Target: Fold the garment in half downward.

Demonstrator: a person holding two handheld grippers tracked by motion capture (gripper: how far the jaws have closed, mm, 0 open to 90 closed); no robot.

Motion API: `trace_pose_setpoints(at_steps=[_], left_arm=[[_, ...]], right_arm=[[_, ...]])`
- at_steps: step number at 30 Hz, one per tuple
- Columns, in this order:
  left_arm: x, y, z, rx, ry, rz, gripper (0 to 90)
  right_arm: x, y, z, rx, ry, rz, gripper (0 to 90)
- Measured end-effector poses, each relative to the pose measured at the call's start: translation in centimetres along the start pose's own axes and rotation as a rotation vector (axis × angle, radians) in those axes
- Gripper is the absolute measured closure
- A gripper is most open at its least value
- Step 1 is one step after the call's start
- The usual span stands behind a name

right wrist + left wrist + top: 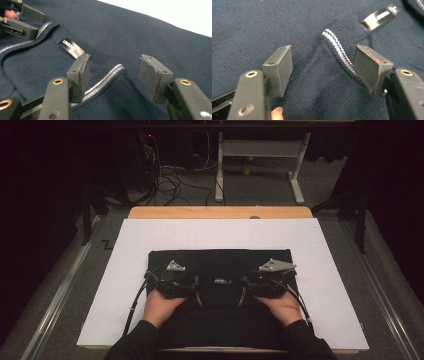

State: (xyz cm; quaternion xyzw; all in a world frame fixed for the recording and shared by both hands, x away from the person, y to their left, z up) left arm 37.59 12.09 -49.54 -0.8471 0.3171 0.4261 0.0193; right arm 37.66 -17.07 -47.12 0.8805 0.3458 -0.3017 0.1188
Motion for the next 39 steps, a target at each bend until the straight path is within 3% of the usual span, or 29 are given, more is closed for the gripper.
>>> trace_pose_setpoints(at_steps=[2, 7, 11, 17, 22, 27, 39], left_arm=[[0.0, -0.1, 0.0, -0.015, 0.002, 0.0, 30.1], [0.0, 0.3, 0.3, 0.027, 0.013, -0.005, 44.1], [-0.2, 0.2, 0.5, 0.022, 0.022, 0.022, 54.8], [-0.4, 0.3, 0.7, 0.035, 0.06, 0.021, 71.1], [-1.1, 0.4, 0.8, 0.04, 0.118, 0.048, 73.0], [-1.7, 0.5, 0.9, 0.047, 0.154, 0.047, 72.9], [-3.5, 2.0, 1.7, 0.121, 0.183, 0.014, 72.9]], right_arm=[[0.8, -0.2, 0.1, -0.007, -0.045, 0.028, 43.8], [2.0, 0.1, 1.0, 0.04, -0.122, 0.028, 46.3], [1.9, -0.3, 1.1, 0.023, -0.108, 0.034, 57.1], [1.6, -0.6, 1.1, -0.011, -0.091, 0.029, 73.7], [0.9, -0.9, 0.9, -0.04, -0.049, 0.037, 75.7], [-0.1, -1.2, 0.7, -0.052, 0.008, 0.042, 75.7], [-2.2, -2.2, 0.9, -0.108, 0.073, 0.027, 75.8]])
Point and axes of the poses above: each handheld gripper's, and its own axes: x roughly forward along the jaws, z roughly out of its underside, y roughly to its right, the point moved 3 cm from there along x, roughly forward along the jaws, and after that the axes turned 4 degrees about -x, right-handed, at the moved point
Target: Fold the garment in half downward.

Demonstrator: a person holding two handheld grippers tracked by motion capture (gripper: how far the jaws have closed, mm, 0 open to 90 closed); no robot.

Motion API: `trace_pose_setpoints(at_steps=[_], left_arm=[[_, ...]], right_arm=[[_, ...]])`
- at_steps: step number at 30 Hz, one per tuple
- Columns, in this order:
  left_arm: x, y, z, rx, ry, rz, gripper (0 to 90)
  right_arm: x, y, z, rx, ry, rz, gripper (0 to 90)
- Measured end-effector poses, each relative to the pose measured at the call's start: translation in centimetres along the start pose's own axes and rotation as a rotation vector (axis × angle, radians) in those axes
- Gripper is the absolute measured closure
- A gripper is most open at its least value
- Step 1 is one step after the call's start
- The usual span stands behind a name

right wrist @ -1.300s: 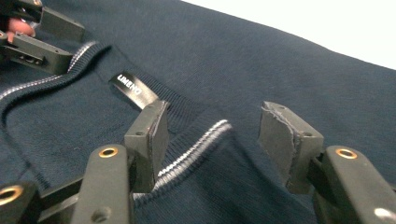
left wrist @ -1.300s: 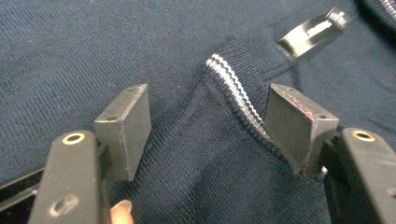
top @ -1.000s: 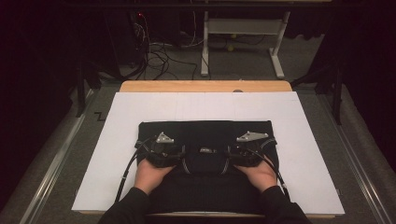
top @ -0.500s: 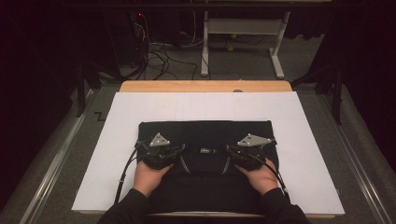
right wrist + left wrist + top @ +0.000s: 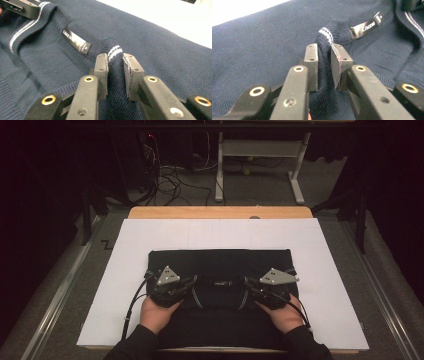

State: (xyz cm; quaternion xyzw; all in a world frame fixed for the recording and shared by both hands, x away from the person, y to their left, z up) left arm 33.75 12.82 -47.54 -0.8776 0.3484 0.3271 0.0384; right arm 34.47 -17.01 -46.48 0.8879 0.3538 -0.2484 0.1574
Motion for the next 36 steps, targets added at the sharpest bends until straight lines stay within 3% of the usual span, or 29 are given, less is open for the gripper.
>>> trace_pose_setpoints(at_steps=[7, 14, 21, 27, 36], left_arm=[[-1.7, 1.1, 0.6, 0.021, 0.008, 0.032, 72.8], [-4.2, 2.2, 2.1, 0.004, 0.024, 0.092, 73.0], [-5.8, 3.9, 3.6, 0.036, 0.021, 0.101, 76.3], [-6.1, 5.0, 4.4, 0.059, 0.005, 0.109, 78.6], [-7.0, 6.3, 5.7, 0.053, 0.0, 0.127, 80.0]], right_arm=[[-1.4, -0.7, 0.3, -0.029, 0.02, -0.02, 76.0], [-3.2, -2.2, 0.8, -0.045, 0.046, -0.045, 76.3], [-5.1, -3.7, 1.5, -0.052, 0.062, -0.066, 76.7], [-6.5, -5.0, 2.4, -0.066, 0.059, -0.088, 77.2], [-7.6, -6.2, 4.1, -0.084, 0.022, -0.117, 77.6]])
Point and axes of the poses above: each handheld gripper's, and its own axes: x roughly forward along the jaws, z roughly out of its underside, y roughly to its right, the point moved 3 cm from there along x, roughly forward along the jaws, and after that the axes turned 4 degrees about -x, right-handed, at the moved point
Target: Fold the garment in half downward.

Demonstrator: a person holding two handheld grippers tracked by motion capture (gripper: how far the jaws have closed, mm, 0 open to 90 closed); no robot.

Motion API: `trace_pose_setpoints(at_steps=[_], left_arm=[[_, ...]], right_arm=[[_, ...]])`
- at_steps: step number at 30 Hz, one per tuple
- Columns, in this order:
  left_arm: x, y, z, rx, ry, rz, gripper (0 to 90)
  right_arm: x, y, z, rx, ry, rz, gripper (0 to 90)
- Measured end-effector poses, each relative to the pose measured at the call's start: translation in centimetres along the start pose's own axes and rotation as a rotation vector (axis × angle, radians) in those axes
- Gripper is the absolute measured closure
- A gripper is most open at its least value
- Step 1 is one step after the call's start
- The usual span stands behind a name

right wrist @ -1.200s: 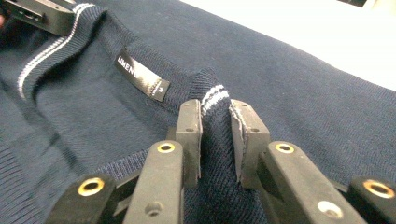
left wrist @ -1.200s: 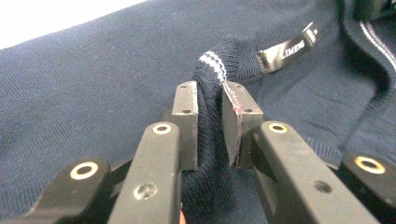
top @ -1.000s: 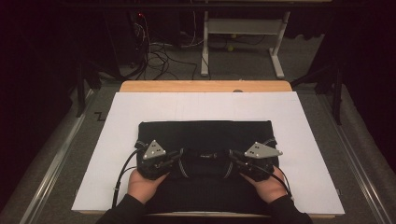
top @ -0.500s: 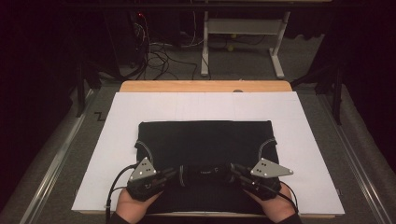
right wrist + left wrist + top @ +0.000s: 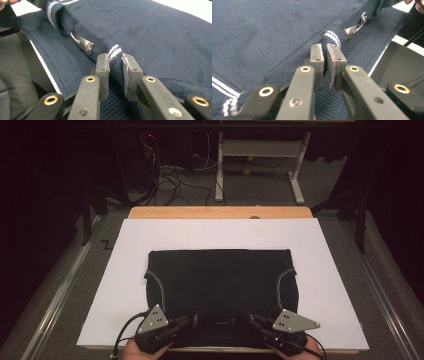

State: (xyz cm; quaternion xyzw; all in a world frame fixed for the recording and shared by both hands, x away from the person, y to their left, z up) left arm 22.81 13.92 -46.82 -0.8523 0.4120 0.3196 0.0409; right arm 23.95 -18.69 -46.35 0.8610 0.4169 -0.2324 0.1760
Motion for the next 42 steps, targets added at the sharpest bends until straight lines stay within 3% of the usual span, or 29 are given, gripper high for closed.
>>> trace_pose_setpoints(at_steps=[4, 7, 11, 18, 26, 29, 36, 42], left_arm=[[-0.8, 0.5, 0.1, -0.009, 0.026, 0.019, 79.9], [-1.3, 0.5, 0.1, -0.021, 0.05, 0.032, 79.6], [-1.6, 0.1, 0.1, -0.047, 0.085, 0.035, 73.9], [-1.1, -1.1, 0.5, -0.068, 0.063, -0.01, 61.5], [-0.8, -3.5, 1.1, -0.092, 0.033, -0.103, 49.5], [-0.7, -4.6, 1.2, -0.086, 0.016, -0.156, 44.5], [-1.6, -7.3, 1.1, -0.1, 0.049, -0.196, 33.3], [-3.1, -9.4, 1.4, -0.146, 0.102, -0.198, 29.1]], right_arm=[[-0.6, -0.3, 0.2, 0.002, 0.003, -0.008, 75.3], [-1.0, -0.4, 0.3, 0.018, 0.024, -0.018, 67.2], [-1.4, -0.1, 0.3, 0.03, 0.038, 0.016, 62.4], [-1.3, 1.2, 0.8, 0.079, 0.033, 0.057, 56.6], [-0.9, 2.8, 1.7, 0.115, 0.013, 0.121, 47.8], [-0.9, 3.7, 2.1, 0.134, 0.02, 0.15, 43.0], [-1.2, 5.3, 2.7, 0.175, 0.041, 0.189, 34.2], [-1.3, 6.3, 3.2, 0.196, 0.045, 0.211, 26.4]])
Point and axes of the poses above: each handheld gripper's, and its own axes: x roughly forward along the jaws, z roughly out of its underside, y roughly to its right, the point moved 3 cm from there along x, roughly forward along the jaws, and after that the axes turned 4 degrees about -x, right-handed, at the moved point
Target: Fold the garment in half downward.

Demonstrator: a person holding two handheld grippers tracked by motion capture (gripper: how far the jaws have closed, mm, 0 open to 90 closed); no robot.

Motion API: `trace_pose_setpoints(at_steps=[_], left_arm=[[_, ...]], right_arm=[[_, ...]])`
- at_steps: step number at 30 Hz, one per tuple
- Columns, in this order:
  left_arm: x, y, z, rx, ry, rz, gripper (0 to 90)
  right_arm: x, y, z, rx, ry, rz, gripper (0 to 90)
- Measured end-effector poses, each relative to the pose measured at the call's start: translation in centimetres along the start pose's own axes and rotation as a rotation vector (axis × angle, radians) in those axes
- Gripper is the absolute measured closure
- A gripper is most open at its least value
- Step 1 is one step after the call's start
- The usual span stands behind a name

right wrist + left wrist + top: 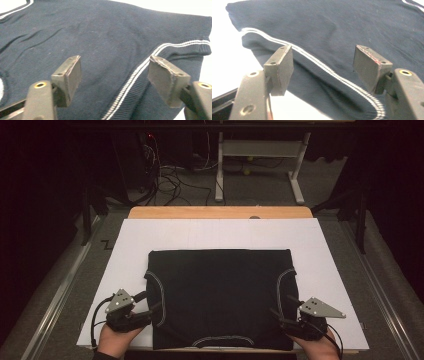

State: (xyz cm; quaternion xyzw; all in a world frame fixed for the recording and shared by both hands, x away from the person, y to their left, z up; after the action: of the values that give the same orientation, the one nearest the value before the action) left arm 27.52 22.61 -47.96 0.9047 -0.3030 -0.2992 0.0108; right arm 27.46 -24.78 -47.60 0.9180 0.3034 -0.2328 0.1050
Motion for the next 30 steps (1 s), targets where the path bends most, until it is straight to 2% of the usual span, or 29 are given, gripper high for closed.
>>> trace_pose_setpoints(at_steps=[4, 7, 9, 11, 13, 15, 22, 25, 27, 29, 30], left_arm=[[-0.3, -1.0, 0.0, -0.013, 0.009, -0.023, 23.7], [-0.2, -1.6, -0.2, -0.039, 0.002, -0.044, 12.9], [-0.2, -1.6, -0.3, -0.038, 0.004, -0.05, 9.6], [0.0, -1.6, -0.4, -0.037, -0.014, -0.042, 0.4], [0.2, -1.5, -0.4, -0.029, -0.023, -0.047, 0.0], [0.3, -1.4, -0.4, -0.014, -0.029, -0.06, 0.0], [0.4, -1.9, -0.5, -0.02, -0.015, -0.064, 0.0], [0.3, -2.5, -0.7, -0.032, -0.006, -0.064, 0.0], [0.3, -2.9, -0.8, -0.053, 0.0, -0.044, 0.0], [0.3, -3.1, -1.1, -0.07, 0.013, -0.02, 0.0], [0.4, -3.2, -1.3, -0.069, 0.015, -0.025, 0.0]], right_arm=[[0.0, 0.6, 0.0, 0.027, 0.007, 0.021, 21.3], [0.0, 1.1, 0.1, 0.048, 0.011, 0.041, 16.3], [0.0, 1.4, 0.1, 0.067, 0.009, 0.054, 12.2], [0.1, 1.5, 0.1, 0.073, 0.006, 0.071, 4.9], [0.2, 1.6, 0.0, 0.084, 0.001, 0.075, 0.1], [0.3, 1.7, 0.0, 0.085, 0.005, 0.079, 0.1], [0.5, 1.4, -0.4, 0.074, 0.02, 0.078, 0.1], [0.9, 0.9, -1.1, 0.069, 0.035, 0.064, 0.1], [1.3, 0.3, -1.8, 0.068, 0.046, 0.05, 0.1], [1.8, -0.4, -2.6, 0.05, 0.056, 0.035, 0.1], [2.1, -0.9, -2.9, 0.036, 0.054, 0.031, 0.1]])
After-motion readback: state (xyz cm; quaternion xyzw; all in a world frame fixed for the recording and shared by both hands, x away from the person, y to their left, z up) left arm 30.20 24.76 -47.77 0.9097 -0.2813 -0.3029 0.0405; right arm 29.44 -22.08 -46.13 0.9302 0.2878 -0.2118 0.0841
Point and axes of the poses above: each handheld gripper's, and its own axes: x roughly forward along the jaws, z roughly out of its underside, y roughly to its right, the point moved 3 cm from there along x, roughly forward along the jaws, and after that the axes turned 4 degrees about -x, right-handed, at the moved point
